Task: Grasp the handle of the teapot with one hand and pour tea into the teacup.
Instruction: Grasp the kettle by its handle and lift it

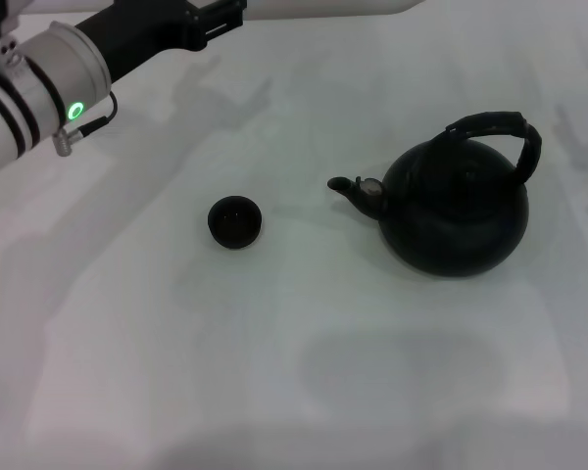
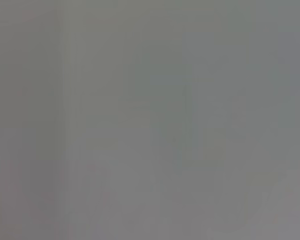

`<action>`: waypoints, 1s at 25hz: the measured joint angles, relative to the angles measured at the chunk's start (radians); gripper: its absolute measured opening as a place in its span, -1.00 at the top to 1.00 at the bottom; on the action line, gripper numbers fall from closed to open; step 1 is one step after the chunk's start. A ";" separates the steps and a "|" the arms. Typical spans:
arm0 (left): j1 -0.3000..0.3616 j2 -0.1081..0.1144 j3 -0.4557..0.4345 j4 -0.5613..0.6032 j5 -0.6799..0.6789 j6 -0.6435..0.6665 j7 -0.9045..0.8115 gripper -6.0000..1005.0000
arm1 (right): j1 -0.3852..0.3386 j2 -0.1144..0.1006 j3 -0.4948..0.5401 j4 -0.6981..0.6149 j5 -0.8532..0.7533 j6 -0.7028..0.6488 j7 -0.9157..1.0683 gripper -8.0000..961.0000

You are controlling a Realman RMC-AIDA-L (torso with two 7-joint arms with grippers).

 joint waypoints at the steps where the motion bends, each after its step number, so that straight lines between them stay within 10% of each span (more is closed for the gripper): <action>1: 0.000 0.000 -0.001 -0.023 -0.092 0.025 0.083 -0.73 | 0.003 0.000 0.006 0.000 0.000 0.002 0.000 -0.81; 11: -0.084 0.004 -0.055 -0.547 -0.916 0.486 0.606 -0.72 | 0.015 0.000 0.021 0.001 0.000 0.005 0.000 -0.81; 25: -0.071 -0.006 -0.047 -0.769 -1.202 0.573 0.719 -0.72 | 0.001 -0.006 0.014 0.028 0.013 -0.144 0.309 -0.81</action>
